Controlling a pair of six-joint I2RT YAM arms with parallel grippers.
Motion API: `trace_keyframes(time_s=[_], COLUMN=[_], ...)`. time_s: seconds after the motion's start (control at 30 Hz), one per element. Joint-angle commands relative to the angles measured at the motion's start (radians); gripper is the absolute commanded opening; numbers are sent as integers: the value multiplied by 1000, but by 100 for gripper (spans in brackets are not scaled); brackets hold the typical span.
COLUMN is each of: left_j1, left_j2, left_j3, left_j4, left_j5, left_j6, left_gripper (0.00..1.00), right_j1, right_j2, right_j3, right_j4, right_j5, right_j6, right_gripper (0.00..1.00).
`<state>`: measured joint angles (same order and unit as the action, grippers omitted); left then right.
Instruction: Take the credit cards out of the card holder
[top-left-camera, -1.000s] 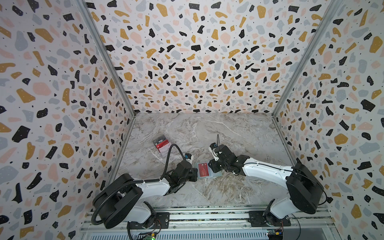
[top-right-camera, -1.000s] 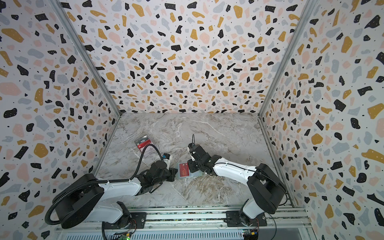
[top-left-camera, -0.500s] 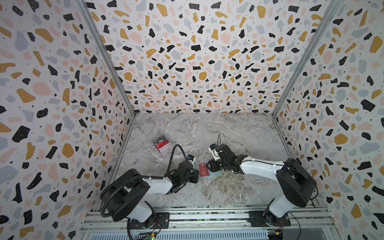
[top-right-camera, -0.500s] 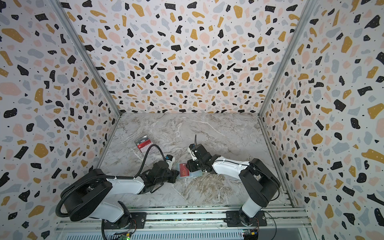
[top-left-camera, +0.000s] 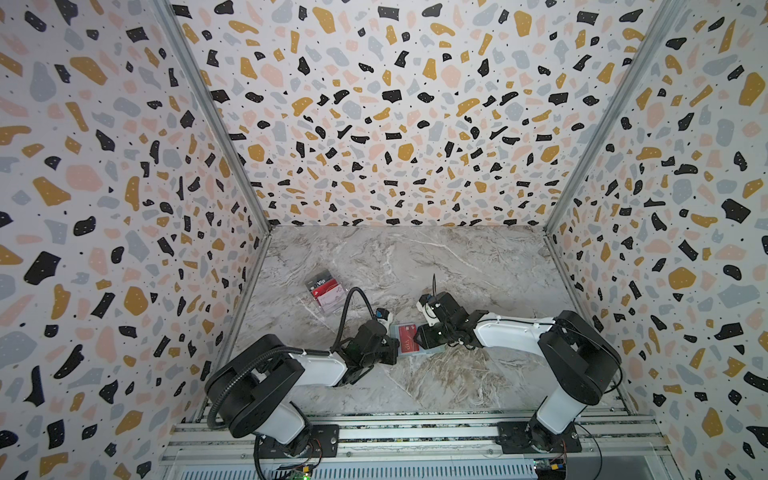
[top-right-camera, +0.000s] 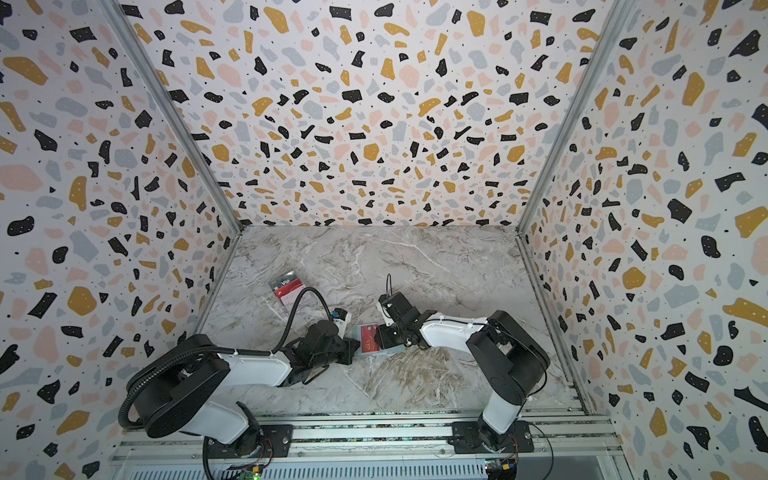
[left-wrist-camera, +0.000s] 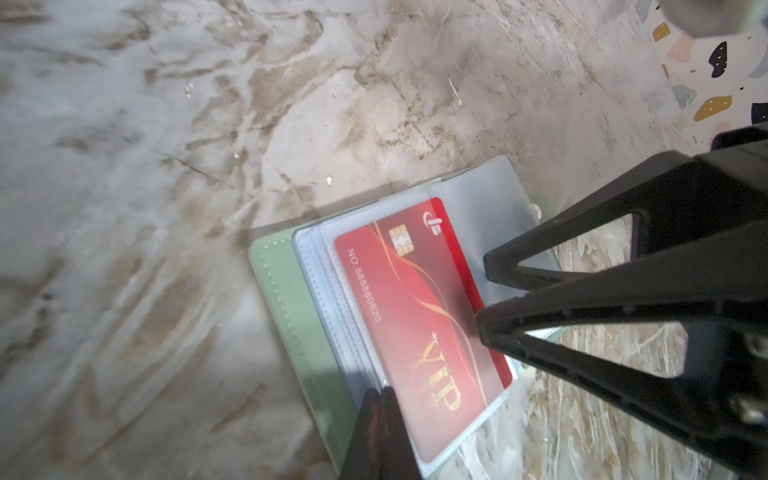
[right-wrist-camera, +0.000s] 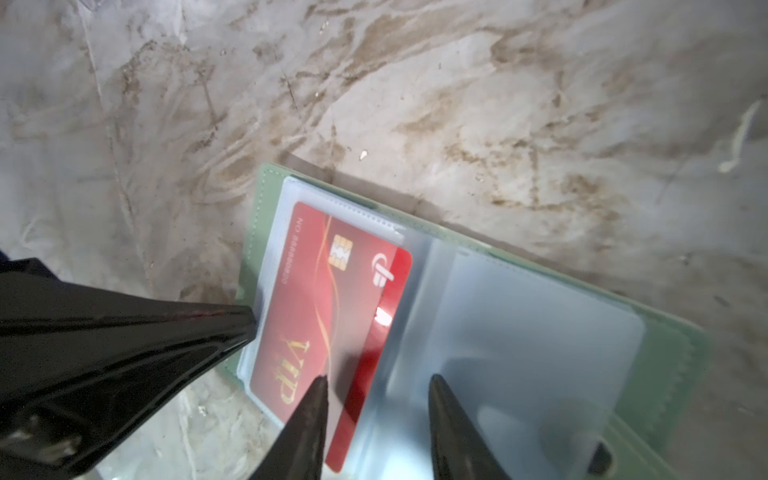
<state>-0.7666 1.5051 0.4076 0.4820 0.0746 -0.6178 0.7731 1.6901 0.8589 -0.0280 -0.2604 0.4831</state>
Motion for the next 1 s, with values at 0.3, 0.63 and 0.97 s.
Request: trace_keyframes(time_s=[0.3, 0.63, 0.97], left_j1=[6, 6, 6], left_j2=[4, 9, 17], left_j3=[-33, -43, -51], left_j4=[44, 52, 61], left_j5=[13, 14, 14], left_j6=[-5, -8, -12], left_gripper=[0, 0, 0], right_j1=[-49, -62, -63], right_j2=[47, 62, 50], right_j3=[-35, -41, -37], right_j4=[74, 129, 133], right_j5=[-165, -275, -292], right_j6=[59, 76, 73], right_gripper=[36, 30, 26])
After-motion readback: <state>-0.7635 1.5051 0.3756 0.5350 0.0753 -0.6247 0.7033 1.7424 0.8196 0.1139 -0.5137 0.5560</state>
